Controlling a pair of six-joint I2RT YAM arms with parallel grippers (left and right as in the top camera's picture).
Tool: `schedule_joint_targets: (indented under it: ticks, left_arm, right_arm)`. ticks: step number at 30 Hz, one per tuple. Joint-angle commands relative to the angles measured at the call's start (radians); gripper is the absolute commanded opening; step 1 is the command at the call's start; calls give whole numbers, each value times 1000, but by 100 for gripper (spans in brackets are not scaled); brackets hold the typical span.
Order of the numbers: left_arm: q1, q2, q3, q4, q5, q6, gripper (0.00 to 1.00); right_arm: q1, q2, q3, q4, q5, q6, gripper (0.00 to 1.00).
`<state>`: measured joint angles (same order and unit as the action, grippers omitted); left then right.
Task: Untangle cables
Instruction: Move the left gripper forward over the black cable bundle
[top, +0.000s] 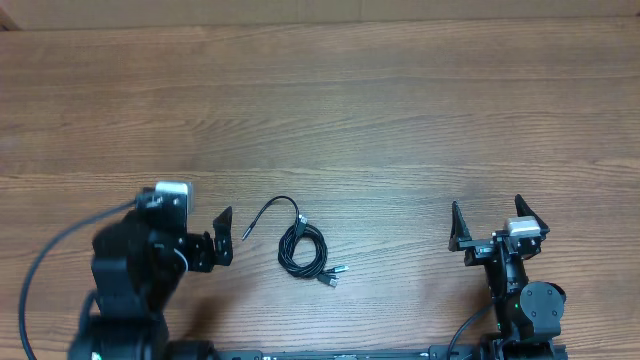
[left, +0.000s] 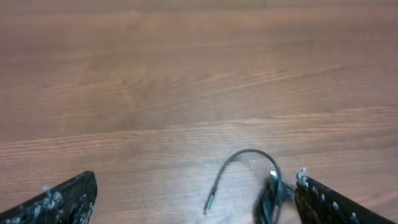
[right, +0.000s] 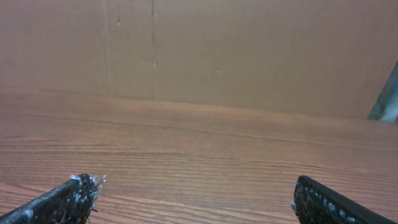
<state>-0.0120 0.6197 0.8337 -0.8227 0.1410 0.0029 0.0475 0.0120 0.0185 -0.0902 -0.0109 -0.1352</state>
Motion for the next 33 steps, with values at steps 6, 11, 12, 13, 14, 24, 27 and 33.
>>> schedule_joint_targets:
  ticks: [6,11,12,13,14,24,27,33]
  left_arm:
    - [-6,294,317,-203,169,24,99]
    - [-84,426,409,-292,157,47,100]
    - [-97,441,418,-298,150,47,100]
    - [-120,463,433,-306,135,47,100]
    - [-145,484,445,-315,115,46,100]
    - [-378,673,500,-377,-48,16,100]
    - [-420,736,500,-380,-54,16,100]
    - [-467,856,500,-381,-59,16,100]
  right_arm:
    - [-2,-9,-11,6,2,-4,100]
    - [-2,-9,-11,6,2,-4,100]
    - [-2,-9,-11,6,2,-4,100]
    - [-2,-9,-11,6,1,-4,100]
    - [-2,-9,-11,6,2,-4,100]
    - [-2,-9,-11,6,1,-4,100]
    - [-2,-9,-11,6,2,-4,100]
    - [-2,-9,-11,6,2,-4,100]
